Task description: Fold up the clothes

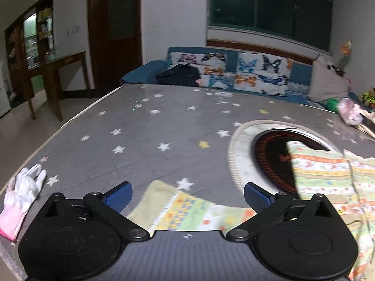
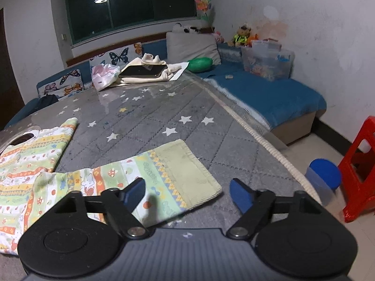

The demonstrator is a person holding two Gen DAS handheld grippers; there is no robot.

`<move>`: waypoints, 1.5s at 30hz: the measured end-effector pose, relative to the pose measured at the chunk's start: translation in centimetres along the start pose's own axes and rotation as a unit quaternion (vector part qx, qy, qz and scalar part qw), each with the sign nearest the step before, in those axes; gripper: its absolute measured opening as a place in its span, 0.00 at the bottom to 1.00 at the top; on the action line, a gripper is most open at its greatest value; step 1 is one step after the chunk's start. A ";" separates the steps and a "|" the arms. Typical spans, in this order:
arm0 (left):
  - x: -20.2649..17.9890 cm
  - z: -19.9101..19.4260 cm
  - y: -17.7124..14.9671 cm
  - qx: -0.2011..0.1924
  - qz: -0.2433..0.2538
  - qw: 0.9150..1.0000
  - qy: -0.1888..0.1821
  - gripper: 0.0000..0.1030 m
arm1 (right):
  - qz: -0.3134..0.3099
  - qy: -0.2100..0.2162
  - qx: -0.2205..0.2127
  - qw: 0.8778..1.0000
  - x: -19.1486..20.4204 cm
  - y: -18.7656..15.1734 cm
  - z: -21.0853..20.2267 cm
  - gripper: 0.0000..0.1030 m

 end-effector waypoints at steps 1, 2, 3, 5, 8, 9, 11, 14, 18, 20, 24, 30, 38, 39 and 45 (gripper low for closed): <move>-0.4 -0.2 0.1 -0.003 0.002 1.000 -0.005 1.00 | -0.002 -0.002 0.004 1.000 -0.1 0.1 0.3 0.72; -0.9 -0.4 0.2 -0.004 0.006 1.000 -0.010 1.00 | -0.004 -0.004 0.006 1.000 -0.1 0.1 0.6 0.71; -1.4 -0.5 0.3 -0.004 0.010 1.000 -0.015 1.00 | -0.006 -0.006 0.007 1.000 -0.1 0.1 0.8 0.69; -2.2 -0.5 0.2 -0.003 0.016 1.000 -0.024 1.00 | -0.016 -0.006 0.008 1.000 0.0 0.1 1.0 0.63; -3.6 -0.3 0.0 0.004 0.022 0.999 -0.039 1.00 | -0.020 -0.006 0.010 1.000 0.0 0.2 0.9 0.39; -4.0 -0.2 -0.1 0.007 0.023 0.999 -0.043 1.00 | -0.013 0.001 0.013 1.000 -0.1 0.4 0.8 0.30; -5.0 -0.2 -0.2 0.008 0.027 0.998 -0.053 1.00 | 0.002 0.019 0.018 1.000 -0.2 0.6 0.7 0.20; -6.5 -0.5 -0.3 0.006 0.037 0.997 -0.071 1.00 | 0.005 0.032 0.015 0.999 0.1 0.9 0.1 0.12; -8.5 -0.8 -0.5 0.004 0.054 0.994 -0.090 1.00 | 0.000 0.069 0.003 0.998 1.9 2.0 -1.5 0.10; -9.2 -0.9 -0.7 0.003 0.061 0.993 -0.099 1.00 | -0.011 0.094 -0.002 0.995 3.4 2.7 -2.4 0.09; -10.5 -1.1 -0.9 0.002 0.070 0.991 -0.116 1.00 | -0.033 0.144 -0.012 0.989 6.3 4.1 -4.2 0.09; -11.8 -1.5 -1.2 -0.001 0.078 0.987 -0.137 1.00 | -0.065 0.218 -0.026 0.973 10.7 6.2 -6.9 0.09; -12.2 -1.8 -2.0 0.000 0.073 0.985 -0.156 1.00 | -0.135 0.298 -0.026 0.945 19.0 6.7 -7.9 0.09; -12.2 -1.8 -2.0 0.000 0.072 0.985 -0.157 1.00 | -0.142 0.307 -0.025 0.941 20.1 6.5 -7.9 0.09; -11.5 -2.1 -2.4 0.000 0.058 0.985 -0.161 1.00 | -0.176 0.346 -0.006 0.922 25.3 5.2 -7.2 0.09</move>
Point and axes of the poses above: each gripper's, at about its wrist camera, not at the fingertips, and z roughly the way its jaws point, x to its left, y to its top, the point moved 3 cm from there along z, roughly the way its jaws point, and after that the axes turned 7 degrees about z, right-handed, at the moved point
